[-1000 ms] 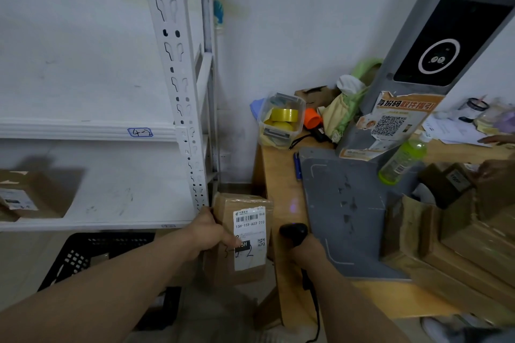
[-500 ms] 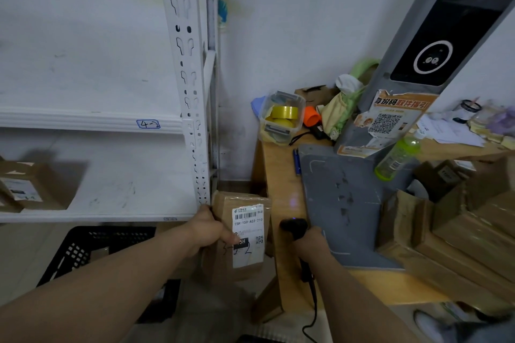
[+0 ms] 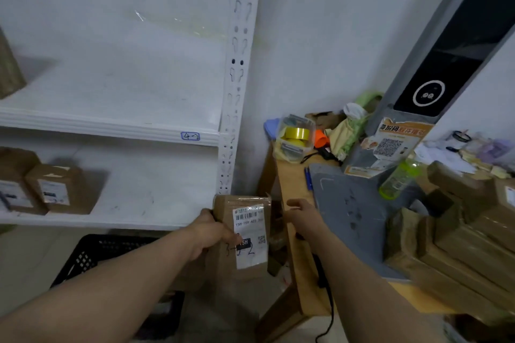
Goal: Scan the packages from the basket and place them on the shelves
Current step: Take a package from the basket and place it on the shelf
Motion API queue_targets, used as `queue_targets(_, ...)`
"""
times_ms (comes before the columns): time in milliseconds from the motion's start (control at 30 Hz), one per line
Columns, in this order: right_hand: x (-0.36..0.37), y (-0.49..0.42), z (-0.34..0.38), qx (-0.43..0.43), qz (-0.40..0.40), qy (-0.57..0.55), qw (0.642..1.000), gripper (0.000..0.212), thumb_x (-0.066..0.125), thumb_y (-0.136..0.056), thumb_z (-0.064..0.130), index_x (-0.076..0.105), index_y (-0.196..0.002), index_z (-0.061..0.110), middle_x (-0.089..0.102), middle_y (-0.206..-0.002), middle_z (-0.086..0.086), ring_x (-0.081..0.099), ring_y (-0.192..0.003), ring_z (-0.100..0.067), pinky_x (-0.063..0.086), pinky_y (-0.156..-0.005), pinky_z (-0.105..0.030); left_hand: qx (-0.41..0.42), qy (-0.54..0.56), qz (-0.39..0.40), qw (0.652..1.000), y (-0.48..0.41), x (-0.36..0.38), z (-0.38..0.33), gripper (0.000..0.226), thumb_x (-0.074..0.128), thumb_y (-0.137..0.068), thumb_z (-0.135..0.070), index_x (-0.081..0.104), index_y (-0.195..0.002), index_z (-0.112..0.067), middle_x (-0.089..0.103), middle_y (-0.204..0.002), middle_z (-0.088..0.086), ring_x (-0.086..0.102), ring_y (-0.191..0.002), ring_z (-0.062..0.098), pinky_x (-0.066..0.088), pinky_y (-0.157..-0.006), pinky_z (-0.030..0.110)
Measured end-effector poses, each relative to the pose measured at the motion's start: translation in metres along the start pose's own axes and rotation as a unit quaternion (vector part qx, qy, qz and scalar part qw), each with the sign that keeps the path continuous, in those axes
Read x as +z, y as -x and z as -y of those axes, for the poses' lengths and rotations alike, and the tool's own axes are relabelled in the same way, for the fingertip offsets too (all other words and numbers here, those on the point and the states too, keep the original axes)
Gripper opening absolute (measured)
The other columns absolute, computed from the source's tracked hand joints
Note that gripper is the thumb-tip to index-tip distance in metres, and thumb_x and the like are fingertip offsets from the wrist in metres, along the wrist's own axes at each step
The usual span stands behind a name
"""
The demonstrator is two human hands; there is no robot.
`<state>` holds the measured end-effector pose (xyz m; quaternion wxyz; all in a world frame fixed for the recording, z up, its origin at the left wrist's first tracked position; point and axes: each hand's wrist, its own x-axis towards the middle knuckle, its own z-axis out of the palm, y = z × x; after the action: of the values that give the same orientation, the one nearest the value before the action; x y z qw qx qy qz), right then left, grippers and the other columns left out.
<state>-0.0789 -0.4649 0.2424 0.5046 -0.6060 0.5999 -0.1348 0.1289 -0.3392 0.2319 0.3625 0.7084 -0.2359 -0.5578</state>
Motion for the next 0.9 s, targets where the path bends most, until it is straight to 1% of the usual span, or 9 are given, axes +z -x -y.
queue_targets(100, 0.027, 0.029, 0.039, -0.02, 0.082, -0.035, 0.996, 0.054, 0.065, -0.089, 0.014, 0.047, -0.137, 0.029, 0.058, -0.125, -0.004, 0.058, -0.113, -0.025, 0.052, -0.098, -0.046, 0.01, 0.02, -0.007, 1.0, 0.022, -0.035, 0.002, 0.081, 0.091, -0.062, 0.0, 0.041, -0.125, -0.011, 0.068, -0.113, 0.011, 0.067, -0.102, 0.03, 0.062, -0.076, 0.04)
queue_targets(200, 0.069, 0.055, 0.073, -0.036, 0.149, -0.066, 0.986, 0.058, 0.069, -0.088, 0.017, 0.046, -0.139, 0.031, 0.064, -0.121, -0.003, 0.064, -0.11, -0.025, 0.054, -0.092, -0.044, 0.013, 0.028, -0.018, 0.999, 0.048, -0.078, 0.008, 0.078, 0.09, -0.066, -0.001, 0.04, -0.125, -0.013, 0.067, -0.11, 0.01, 0.066, -0.097, 0.028, 0.057, -0.063, 0.034)
queue_targets(267, 0.099, 0.07, 0.093, -0.05, 0.19, -0.073, 0.978, 0.059, 0.072, -0.087, 0.017, 0.046, -0.138, 0.033, 0.069, -0.118, -0.005, 0.069, -0.105, -0.025, 0.057, -0.087, -0.042, 0.01, 0.019, -0.023, 1.0, 0.065, -0.111, 0.016, 0.079, 0.091, -0.064, -0.004, 0.042, -0.125, -0.014, 0.068, -0.111, 0.01, 0.067, -0.097, 0.029, 0.059, -0.068, 0.037)
queue_targets(367, 0.145, 0.093, 0.121, -0.075, 0.23, -0.018, 0.97, 0.07, 0.076, -0.086, 0.016, 0.041, -0.143, 0.036, 0.067, -0.121, -0.005, 0.066, -0.11, -0.026, 0.054, -0.096, -0.046, 0.006, 0.006, -0.037, 0.999, 0.092, -0.164, 0.034, 0.078, 0.091, -0.06, -0.003, 0.045, -0.121, -0.015, 0.071, -0.109, 0.009, 0.068, -0.098, 0.03, 0.061, -0.083, 0.045)
queue_targets(433, 0.176, 0.108, 0.138, -0.094, 0.246, 0.035, 0.964, 0.078, 0.079, -0.083, 0.017, 0.038, -0.146, 0.039, 0.064, -0.122, -0.002, 0.064, -0.111, -0.024, 0.053, -0.096, -0.045, 0.007, -0.012, -0.042, 0.999, 0.11, -0.199, 0.046, 0.078, 0.092, -0.056, -0.005, 0.047, -0.118, -0.018, 0.073, -0.107, 0.007, 0.069, -0.099, 0.029, 0.06, -0.087, 0.047)
queue_targets(567, 0.231, 0.135, 0.172, -0.138, 0.273, 0.101, 0.947, 0.087, 0.082, -0.081, 0.016, 0.033, -0.149, 0.04, 0.062, -0.121, 0.002, 0.063, -0.111, -0.021, 0.054, -0.1, -0.046, 0.017, -0.022, -0.05, 0.998, 0.142, -0.264, 0.062, 0.079, 0.094, -0.053, -0.009, 0.052, -0.119, -0.02, 0.076, -0.103, 0.003, 0.071, -0.097, 0.025, 0.062, -0.083, 0.042)
queue_targets(733, 0.284, 0.155, 0.218, -0.188, 0.284, 0.049, 0.939, 0.097, 0.085, -0.076, 0.01, 0.029, -0.148, 0.041, 0.067, -0.122, -0.004, 0.066, -0.113, -0.026, 0.054, -0.098, -0.055, 0.073, -0.006, -0.05, 0.996, 0.176, -0.333, 0.05, 0.074, 0.087, -0.065, 0.0, 0.052, -0.125, -0.023, 0.077, -0.103, -0.001, 0.071, -0.1, 0.02, 0.059, -0.074, 0.033)
queue_targets(833, 0.302, 0.164, 0.248, -0.195, 0.28, -0.009, 0.94, 0.108, 0.085, -0.077, 0.005, 0.018, -0.15, 0.047, 0.068, -0.122, -0.004, 0.067, -0.111, -0.024, 0.057, -0.092, -0.049, 0.11, -0.001, -0.058, 0.992, 0.189, -0.368, 0.03, 0.075, 0.083, -0.068, 0.006, 0.049, -0.13, -0.021, 0.075, -0.107, 0.002, 0.07, -0.094, 0.019, 0.058, -0.063, 0.027)
queue_targets(900, 0.308, 0.166, 0.268, -0.199, 0.274, -0.034, 0.94, 0.105, 0.085, -0.077, 0.007, 0.019, -0.148, 0.048, 0.07, -0.12, 0.0, 0.068, -0.109, -0.021, 0.059, -0.089, -0.046, 0.132, -0.002, -0.057, 0.99, 0.193, -0.389, 0.014, 0.085, 0.084, -0.065, 0.007, 0.047, -0.135, -0.024, 0.076, -0.108, 0.002, 0.069, -0.099, 0.021, 0.06, -0.074, 0.031)
